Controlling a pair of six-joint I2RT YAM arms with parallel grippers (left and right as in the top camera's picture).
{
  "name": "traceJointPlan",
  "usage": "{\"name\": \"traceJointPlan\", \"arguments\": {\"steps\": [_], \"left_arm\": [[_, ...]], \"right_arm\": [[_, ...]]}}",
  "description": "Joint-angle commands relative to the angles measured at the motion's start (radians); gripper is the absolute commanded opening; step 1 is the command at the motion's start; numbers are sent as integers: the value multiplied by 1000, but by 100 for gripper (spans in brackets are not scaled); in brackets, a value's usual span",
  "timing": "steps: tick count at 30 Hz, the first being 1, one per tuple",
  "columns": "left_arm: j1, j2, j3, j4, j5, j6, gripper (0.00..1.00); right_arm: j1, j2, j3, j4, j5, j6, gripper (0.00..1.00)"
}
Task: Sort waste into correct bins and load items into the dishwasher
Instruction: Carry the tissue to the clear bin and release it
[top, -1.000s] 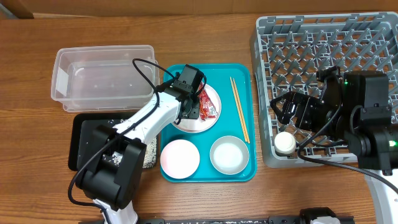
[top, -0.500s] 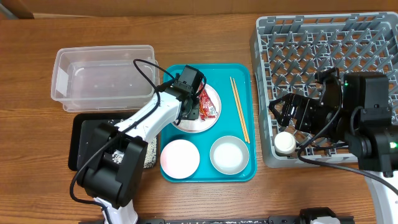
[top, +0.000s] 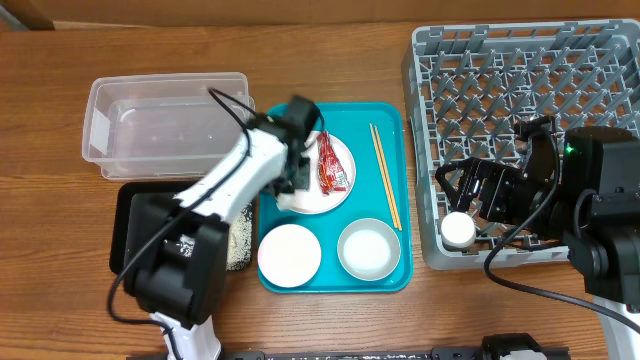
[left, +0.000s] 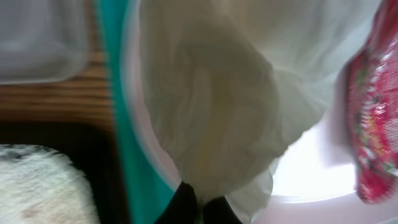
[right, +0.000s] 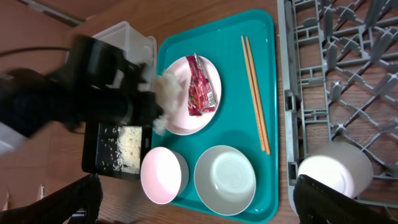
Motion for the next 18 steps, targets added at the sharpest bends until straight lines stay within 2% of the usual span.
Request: {"name": "traceJointPlan", "arguments": {"steps": [1,7,10,11,12,13,18], "left_arm": [[75,-123,154,-66,-87,-21,4],[235,-176,196,-52,-156,-18,4],[306,-150,194,-5,-111,-13,4],[322,-138,194,6,-81,-2,23],[332,-128,194,18,-49,10,46],[340,-119,195,27,-9,39,53],[316,-136,211,26,86,53,52]], "right_arm": [[-1,-12,9,7,-12,-13,100],[-1,-12,9,9,-12,-34,100],[-1,-12,9,1,-12,-34,100],[-1,-12,9,0,-12,-35,100],[-1,-12,9,0,-12,-34,100],[-1,-12,9,0,-12,-34,100],[-1,-12,9,-1,-12,-61,100]]}}
